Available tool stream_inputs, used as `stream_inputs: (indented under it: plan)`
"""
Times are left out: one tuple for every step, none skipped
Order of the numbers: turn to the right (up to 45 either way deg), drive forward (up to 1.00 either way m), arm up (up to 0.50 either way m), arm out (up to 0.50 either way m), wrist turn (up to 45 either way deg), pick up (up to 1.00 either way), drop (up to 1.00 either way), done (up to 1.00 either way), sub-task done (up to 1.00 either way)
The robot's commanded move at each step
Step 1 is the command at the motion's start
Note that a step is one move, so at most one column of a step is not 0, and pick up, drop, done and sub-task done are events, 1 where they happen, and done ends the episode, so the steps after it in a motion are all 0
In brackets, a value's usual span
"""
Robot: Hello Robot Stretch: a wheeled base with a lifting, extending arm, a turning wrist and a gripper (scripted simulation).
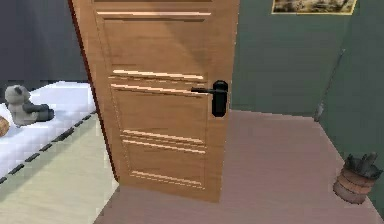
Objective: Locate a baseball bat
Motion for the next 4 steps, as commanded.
stream_inputs:
  plan:
    - [-42.0, 0.00, 0.00, 0.00, 0.0, 0.00, 0.00, 0.00, 0.00]
    - [0.0, 1.00, 0.00, 0.00, 0.0, 0.00, 0.00, 0.00, 0.00]
    - [-36.0, 0.00, 0.00, 0.00, 0.0, 0.00, 0.00, 0.00, 0.00]
    - [0.0, 0.05, 0.00, 0.00, 0.0, 0.00, 0.00, 0.00, 0.00]
